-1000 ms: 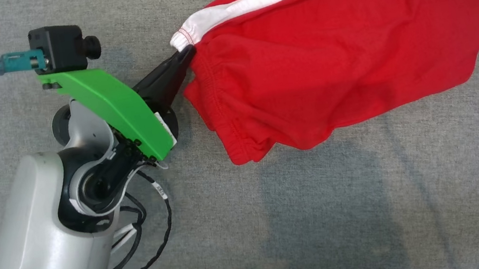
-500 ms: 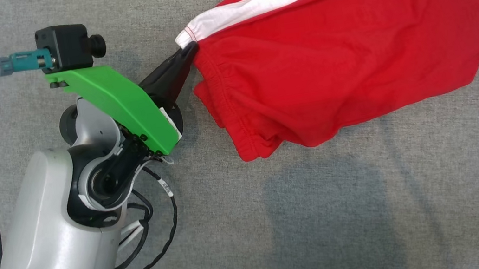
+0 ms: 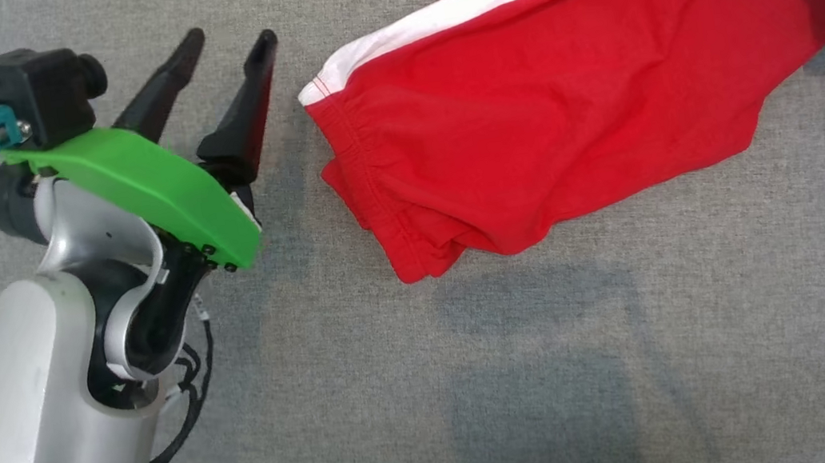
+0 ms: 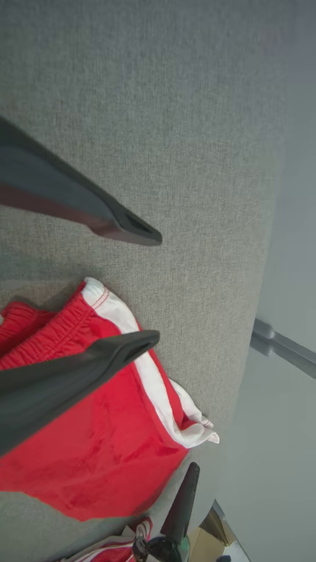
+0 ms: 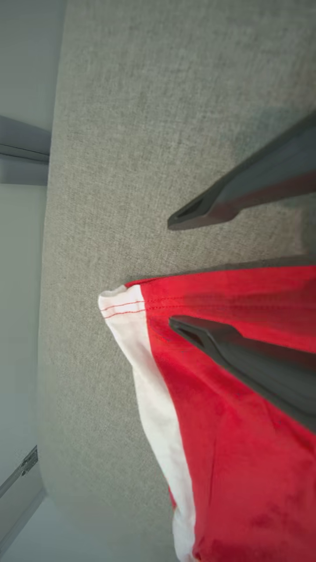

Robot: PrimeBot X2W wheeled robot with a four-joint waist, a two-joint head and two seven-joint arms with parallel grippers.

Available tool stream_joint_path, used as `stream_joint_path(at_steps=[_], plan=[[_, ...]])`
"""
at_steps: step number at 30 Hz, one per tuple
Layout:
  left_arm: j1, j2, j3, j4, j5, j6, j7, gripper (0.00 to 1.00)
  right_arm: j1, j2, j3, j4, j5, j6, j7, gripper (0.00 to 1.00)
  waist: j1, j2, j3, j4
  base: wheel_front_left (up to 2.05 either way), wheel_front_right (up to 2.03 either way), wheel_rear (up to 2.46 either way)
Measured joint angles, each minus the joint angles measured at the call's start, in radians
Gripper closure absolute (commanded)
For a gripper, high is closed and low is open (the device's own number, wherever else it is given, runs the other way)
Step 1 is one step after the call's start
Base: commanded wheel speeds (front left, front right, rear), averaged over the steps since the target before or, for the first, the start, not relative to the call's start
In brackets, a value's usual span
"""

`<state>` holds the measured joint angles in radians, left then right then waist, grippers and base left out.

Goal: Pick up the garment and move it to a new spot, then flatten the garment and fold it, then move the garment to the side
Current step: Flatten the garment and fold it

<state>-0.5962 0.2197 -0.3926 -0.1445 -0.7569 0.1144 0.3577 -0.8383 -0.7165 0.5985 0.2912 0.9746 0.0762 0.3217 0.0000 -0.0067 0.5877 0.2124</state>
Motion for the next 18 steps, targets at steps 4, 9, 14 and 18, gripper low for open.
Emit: stream_joint_path(at_steps=[4,9,14,18], plan=[[0.027,0.009,0.006,-0.025,0.051,0.0,-0.057,0.0,0.038,-0.004,0.002,0.011,0.052,0.003,0.044,0.0,0.0,0.0,-0.025,-0.002,0.0,0.0,0.0],[0.056,0.007,0.006,-0.038,0.096,0.001,-0.108,0.0,0.061,-0.01,0.007,0.015,0.079,0.003,0.073,0.0,0.0,0.0,-0.034,0.012,0.0,0.0,0.0],[0.065,0.005,0.004,-0.058,0.158,0.001,-0.17,0.0,0.07,-0.038,0.004,0.023,0.086,0.006,0.099,0.0,-0.0001,0.0,-0.04,0.041,0.0,0.0,0.0],[0.109,-0.015,-0.001,-0.044,0.172,0.002,-0.201,0.0,0.074,-0.037,0.001,0.036,0.123,0.001,0.125,0.0,0.0,0.0,-0.043,0.069,0.0,0.0,0.0]])
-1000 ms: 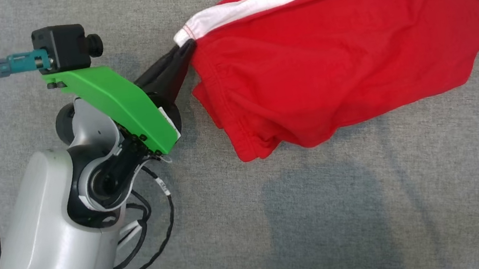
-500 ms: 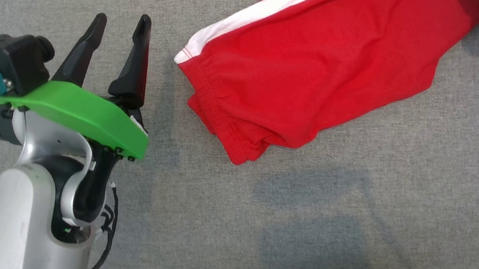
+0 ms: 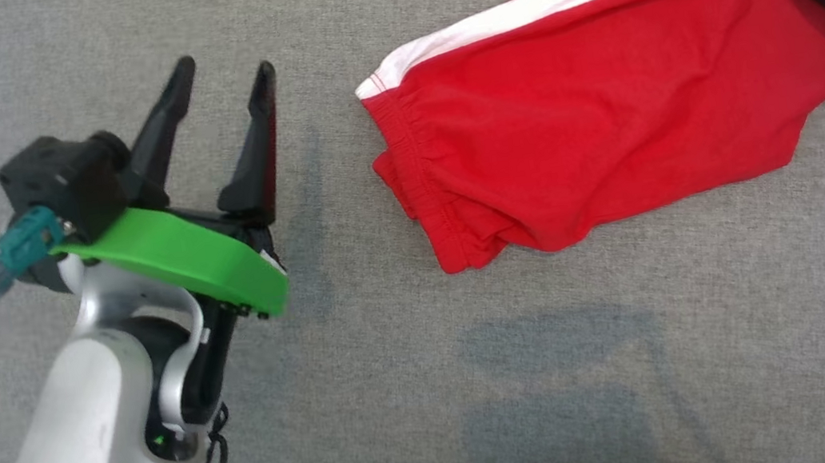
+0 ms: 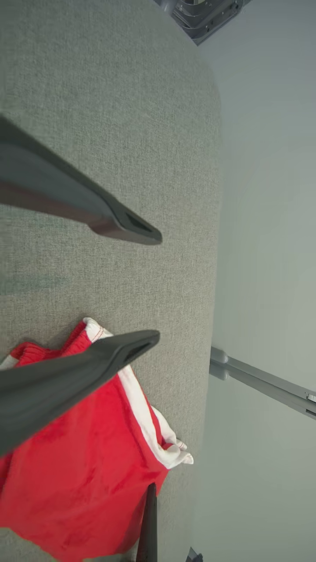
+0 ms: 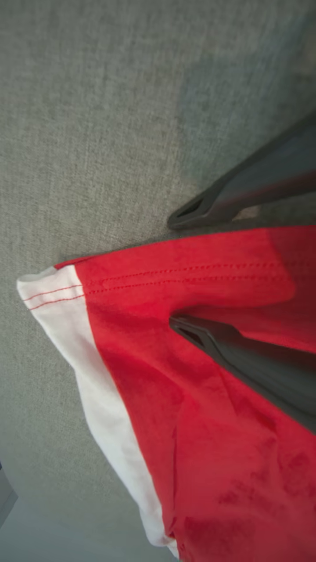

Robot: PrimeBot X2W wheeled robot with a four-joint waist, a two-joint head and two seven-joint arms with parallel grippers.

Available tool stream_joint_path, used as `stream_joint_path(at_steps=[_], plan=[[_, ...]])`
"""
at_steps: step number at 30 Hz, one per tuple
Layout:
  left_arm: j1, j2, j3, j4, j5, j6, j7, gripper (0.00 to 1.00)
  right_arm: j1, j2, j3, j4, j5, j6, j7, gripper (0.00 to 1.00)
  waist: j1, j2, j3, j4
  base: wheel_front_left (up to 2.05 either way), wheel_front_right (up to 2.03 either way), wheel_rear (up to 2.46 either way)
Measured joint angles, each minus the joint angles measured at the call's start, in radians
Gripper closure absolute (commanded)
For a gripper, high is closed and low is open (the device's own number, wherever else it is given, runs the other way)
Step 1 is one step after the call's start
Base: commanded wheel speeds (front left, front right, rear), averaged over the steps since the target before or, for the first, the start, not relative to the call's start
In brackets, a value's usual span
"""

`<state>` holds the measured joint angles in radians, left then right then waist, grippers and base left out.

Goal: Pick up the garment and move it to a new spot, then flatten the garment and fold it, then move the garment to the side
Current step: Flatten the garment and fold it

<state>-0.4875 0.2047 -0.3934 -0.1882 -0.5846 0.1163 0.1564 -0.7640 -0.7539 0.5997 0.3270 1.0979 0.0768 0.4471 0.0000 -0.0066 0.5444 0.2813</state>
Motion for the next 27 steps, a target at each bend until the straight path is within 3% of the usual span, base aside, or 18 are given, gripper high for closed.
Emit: stream_joint_path(at_steps=[3,5,6,11,15,27], plan=[[0.044,-0.03,-0.008,0.02,-0.003,0.0,-0.018,0.0,0.005,0.001,0.0,0.004,0.009,-0.001,0.015,0.0,0.0,0.0,-0.004,0.021,0.0,0.0,0.0],[0.066,-0.036,-0.008,0.025,-0.005,0.0,-0.029,0.0,0.005,0.002,0.003,0.008,0.011,-0.001,0.03,0.56,0.0,0.0,-0.008,0.035,0.0,0.0,0.0],[0.074,-0.036,-0.006,0.029,-0.005,0.0,-0.035,0.0,0.005,0.002,0.005,0.009,0.011,-0.006,0.034,1.0,0.0,0.0,-0.011,0.041,0.0,0.0,0.0],[0.11,-0.035,0.022,0.049,-0.007,0.003,-0.064,0.0,0.009,0.035,0.017,0.022,0.028,-0.008,0.057,1.0,0.0,0.0,-0.034,0.054,0.0,0.0,0.0],[0.129,-0.035,0.056,0.06,-0.012,0.003,-0.091,0.0,0.05,0.107,-0.022,0.022,0.142,-0.008,0.055,1.0,0.0,0.0,-0.056,0.044,0.0,0.0,0.0],[0.213,-0.029,0.14,0.089,-0.039,0.007,-0.133,0.0,0.196,0.133,-0.155,-0.022,0.329,-0.004,-0.021,1.0,0.0,0.0,-0.148,-0.053,0.0,0.0,0.0]])
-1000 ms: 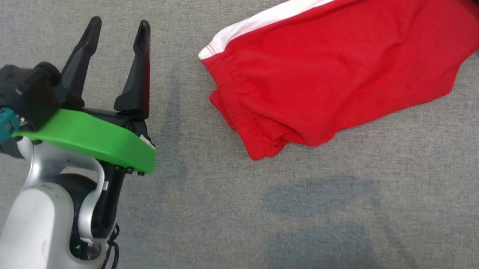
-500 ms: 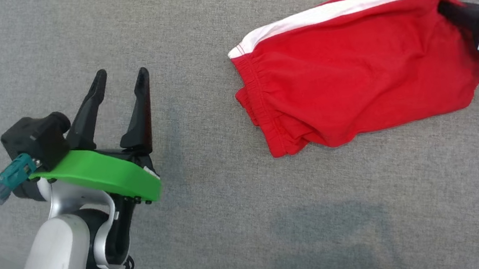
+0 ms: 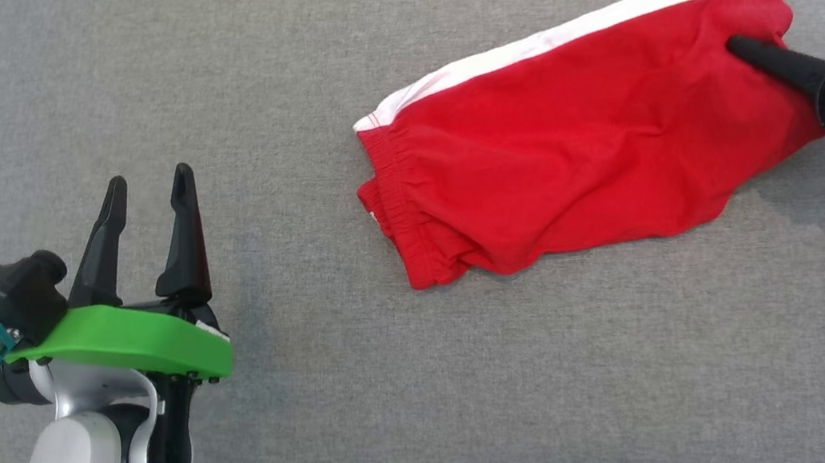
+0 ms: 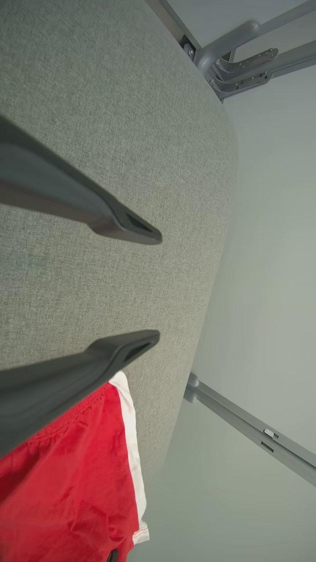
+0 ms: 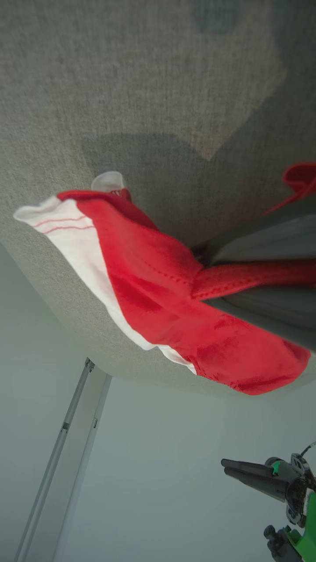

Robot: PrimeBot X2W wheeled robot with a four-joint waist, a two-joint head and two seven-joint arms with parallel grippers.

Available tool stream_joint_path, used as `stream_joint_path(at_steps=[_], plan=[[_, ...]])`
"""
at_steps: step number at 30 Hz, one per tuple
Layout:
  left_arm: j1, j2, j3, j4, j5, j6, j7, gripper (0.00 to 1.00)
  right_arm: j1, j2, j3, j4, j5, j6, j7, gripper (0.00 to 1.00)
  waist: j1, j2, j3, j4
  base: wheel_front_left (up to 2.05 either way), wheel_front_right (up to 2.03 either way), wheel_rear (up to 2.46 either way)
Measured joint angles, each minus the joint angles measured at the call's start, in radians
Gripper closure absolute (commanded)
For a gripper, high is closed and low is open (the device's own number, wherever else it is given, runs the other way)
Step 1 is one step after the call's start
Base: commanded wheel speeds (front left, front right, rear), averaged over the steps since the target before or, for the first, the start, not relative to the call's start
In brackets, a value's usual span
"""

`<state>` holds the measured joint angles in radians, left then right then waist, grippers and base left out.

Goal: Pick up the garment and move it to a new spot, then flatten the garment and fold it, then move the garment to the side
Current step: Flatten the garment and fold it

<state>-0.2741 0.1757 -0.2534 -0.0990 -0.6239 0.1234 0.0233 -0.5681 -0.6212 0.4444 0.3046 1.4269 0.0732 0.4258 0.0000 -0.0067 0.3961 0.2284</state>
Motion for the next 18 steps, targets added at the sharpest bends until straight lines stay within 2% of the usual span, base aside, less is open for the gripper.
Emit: stream_joint_path(at_steps=[6,13,18], plan=[[0.04,0.004,0.015,0.0,-0.018,0.0,-0.006,0.0,0.093,0.032,-0.02,-0.036,0.086,0.005,-0.003,1.0,0.0,0.0,-0.06,-0.057,0.0,0.0,0.0],[0.094,0.01,0.014,-0.011,-0.024,0.0,0.025,0.0,0.191,0.011,-0.062,-0.034,0.104,-0.009,-0.047,1.0,0.0,0.0,-0.123,-0.112,0.0,0.0,0.0],[0.107,0.009,-0.005,-0.025,-0.024,0.0,0.039,0.0,0.23,-0.03,-0.057,-0.054,0.079,-0.013,-0.058,1.0,0.0,0.0,-0.148,-0.137,0.0,0.0,0.0]])
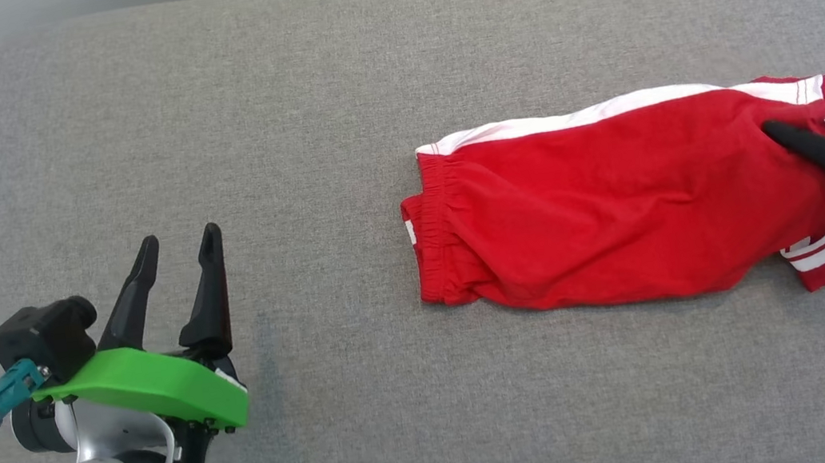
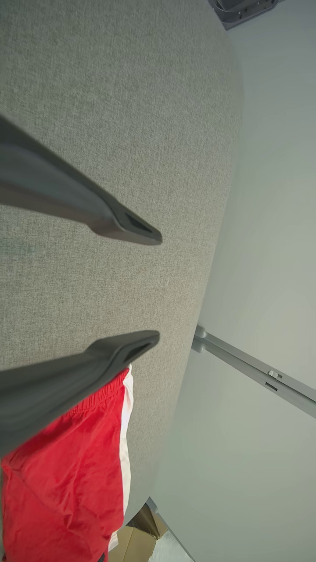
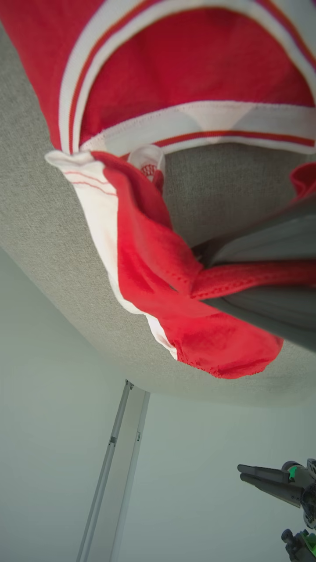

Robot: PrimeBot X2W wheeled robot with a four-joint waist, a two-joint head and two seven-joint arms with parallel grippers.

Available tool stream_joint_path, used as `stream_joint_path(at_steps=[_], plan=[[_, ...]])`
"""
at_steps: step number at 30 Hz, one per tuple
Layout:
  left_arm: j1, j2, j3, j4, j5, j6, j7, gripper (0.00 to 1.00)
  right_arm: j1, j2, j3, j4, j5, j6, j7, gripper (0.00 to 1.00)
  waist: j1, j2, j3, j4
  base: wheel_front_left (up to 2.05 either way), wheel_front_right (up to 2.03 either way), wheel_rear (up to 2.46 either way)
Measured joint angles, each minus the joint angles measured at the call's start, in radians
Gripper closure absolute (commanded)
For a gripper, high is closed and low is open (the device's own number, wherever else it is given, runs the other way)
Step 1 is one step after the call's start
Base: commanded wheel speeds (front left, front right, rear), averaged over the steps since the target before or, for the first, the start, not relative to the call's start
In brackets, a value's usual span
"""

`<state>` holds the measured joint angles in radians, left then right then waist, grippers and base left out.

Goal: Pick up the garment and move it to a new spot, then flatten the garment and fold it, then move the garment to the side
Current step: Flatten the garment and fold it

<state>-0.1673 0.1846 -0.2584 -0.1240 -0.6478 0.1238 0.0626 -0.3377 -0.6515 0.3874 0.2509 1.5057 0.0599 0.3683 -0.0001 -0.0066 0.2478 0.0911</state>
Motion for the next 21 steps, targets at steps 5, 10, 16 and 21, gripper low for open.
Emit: stream_joint_path(at_steps=[5,10,16,21], plan=[[0.009,-0.005,-0.008,-0.016,0.0,0.0,0.017,0.0,-0.007,-0.023,0.031,-0.087,-0.084,0.001,-0.01,1.0,0.0,0.0,-0.005,-0.001,0.0,0.0,0.0],[0.009,-0.012,-0.034,-0.044,0.0,0.0,0.037,0.0,-0.076,-0.04,0.098,-0.196,-0.187,-0.011,0.003,1.0,0.0,0.0,0.012,0.011,0.0,0.0,0.0],[0.007,-0.024,-0.08,-0.052,0.0,-0.001,0.058,0.0,-0.133,0.029,0.18,-0.271,-0.234,-0.046,0.034,1.0,0.0,0.0,0.048,0.036,0.0,0.0,0.0],[-0.019,-0.042,-0.095,-0.049,0.0,-0.009,0.059,0.0,-0.178,0.1,0.232,-0.276,-0.286,-0.098,0.043,1.0,0.0,0.0,0.082,0.083,0.0,0.0,0.0]])
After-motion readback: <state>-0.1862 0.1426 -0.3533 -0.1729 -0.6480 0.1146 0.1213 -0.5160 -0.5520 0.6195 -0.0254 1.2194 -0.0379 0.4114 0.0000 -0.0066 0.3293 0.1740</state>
